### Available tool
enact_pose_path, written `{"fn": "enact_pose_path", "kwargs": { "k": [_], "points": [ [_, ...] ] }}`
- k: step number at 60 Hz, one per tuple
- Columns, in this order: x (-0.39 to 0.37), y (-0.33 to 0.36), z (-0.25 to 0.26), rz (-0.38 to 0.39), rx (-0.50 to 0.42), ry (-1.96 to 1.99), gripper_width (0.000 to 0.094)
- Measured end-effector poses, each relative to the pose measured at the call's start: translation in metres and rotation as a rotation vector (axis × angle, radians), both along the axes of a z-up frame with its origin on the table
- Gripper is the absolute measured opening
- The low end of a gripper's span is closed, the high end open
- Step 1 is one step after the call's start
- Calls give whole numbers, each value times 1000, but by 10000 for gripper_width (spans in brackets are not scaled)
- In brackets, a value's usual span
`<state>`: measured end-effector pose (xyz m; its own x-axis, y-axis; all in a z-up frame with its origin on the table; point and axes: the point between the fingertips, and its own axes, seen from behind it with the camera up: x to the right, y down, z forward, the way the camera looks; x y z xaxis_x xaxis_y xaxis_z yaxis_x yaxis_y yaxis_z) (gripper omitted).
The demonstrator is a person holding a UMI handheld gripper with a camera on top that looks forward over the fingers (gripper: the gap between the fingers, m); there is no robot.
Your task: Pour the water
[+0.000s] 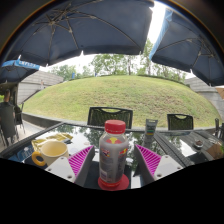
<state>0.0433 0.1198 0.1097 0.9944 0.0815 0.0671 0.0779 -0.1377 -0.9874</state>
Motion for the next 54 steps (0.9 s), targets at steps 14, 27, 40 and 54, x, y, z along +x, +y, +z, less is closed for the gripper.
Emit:
{"fn": "enact_pose_path", "kwargs": {
  "k": [14, 27, 40, 54],
  "points": [
    [-37, -113, 24, 85, 28, -97, 836],
    [-101, -190, 20, 202, -17, 8, 828],
    [-120, -211, 16, 228, -18, -40, 830],
    [-130, -214, 13, 232, -9, -87, 828]
  ]
}}
